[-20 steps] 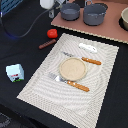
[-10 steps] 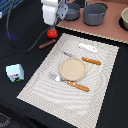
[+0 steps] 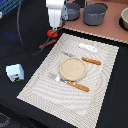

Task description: Interact with the objects in diverse but meaningful ways.

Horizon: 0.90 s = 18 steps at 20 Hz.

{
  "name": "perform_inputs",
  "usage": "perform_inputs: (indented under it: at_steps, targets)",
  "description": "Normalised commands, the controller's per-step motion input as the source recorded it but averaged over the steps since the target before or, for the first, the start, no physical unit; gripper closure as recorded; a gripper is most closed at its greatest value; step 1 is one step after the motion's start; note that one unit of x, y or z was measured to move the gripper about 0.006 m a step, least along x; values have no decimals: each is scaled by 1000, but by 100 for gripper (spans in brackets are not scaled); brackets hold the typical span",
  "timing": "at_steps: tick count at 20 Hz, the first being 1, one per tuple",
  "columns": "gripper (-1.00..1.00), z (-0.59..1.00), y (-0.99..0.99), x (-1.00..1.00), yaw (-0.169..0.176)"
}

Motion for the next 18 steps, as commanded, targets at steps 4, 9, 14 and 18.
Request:
perform_inputs:
  at_steps: [4, 9, 14, 18]
  targets:
    - [-100, -273, 0, -194, 43]
    - [-100, -305, 0, -283, 39]
    - [-100, -129, 12, -374, 55]
    - [-100, -220, 0, -404, 58]
